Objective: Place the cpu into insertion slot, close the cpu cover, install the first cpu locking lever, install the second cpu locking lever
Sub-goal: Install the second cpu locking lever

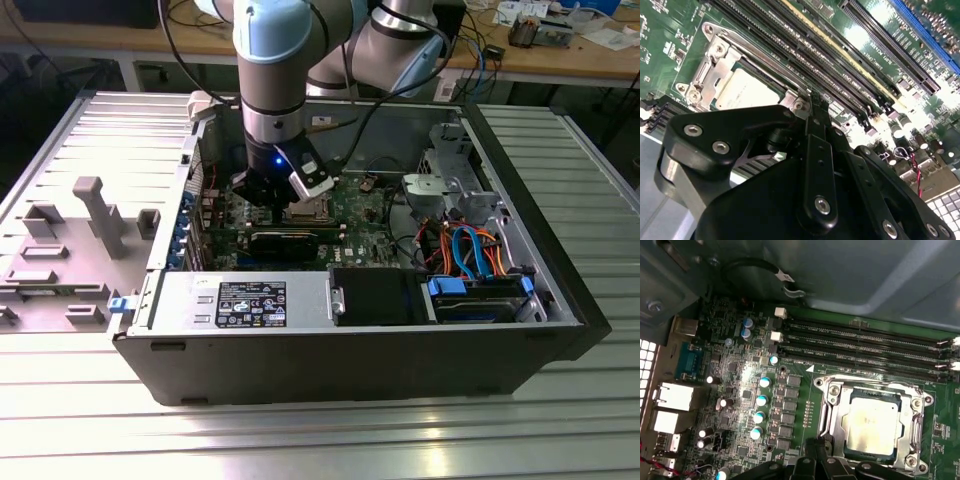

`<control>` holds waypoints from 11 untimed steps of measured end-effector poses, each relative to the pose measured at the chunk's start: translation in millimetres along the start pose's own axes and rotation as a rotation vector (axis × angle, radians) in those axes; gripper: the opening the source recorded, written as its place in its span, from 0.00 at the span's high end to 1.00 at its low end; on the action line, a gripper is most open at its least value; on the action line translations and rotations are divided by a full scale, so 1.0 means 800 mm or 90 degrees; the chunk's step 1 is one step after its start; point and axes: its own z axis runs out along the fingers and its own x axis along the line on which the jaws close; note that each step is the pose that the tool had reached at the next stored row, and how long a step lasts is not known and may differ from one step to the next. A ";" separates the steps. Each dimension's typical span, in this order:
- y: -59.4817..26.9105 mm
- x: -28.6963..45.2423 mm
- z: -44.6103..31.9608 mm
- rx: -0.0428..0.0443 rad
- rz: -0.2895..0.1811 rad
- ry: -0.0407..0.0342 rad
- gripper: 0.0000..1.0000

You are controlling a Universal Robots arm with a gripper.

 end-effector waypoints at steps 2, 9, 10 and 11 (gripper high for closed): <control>0.000 0.0000 0.0003 0.0078 0.000 0.0010 0.89; 0.002 -0.0003 -0.0147 0.0152 0.000 0.0024 0.89; 0.002 -0.0003 -0.0147 0.0153 0.000 0.0024 0.89; 0.002 -0.0003 -0.0149 0.0153 0.000 0.0025 0.89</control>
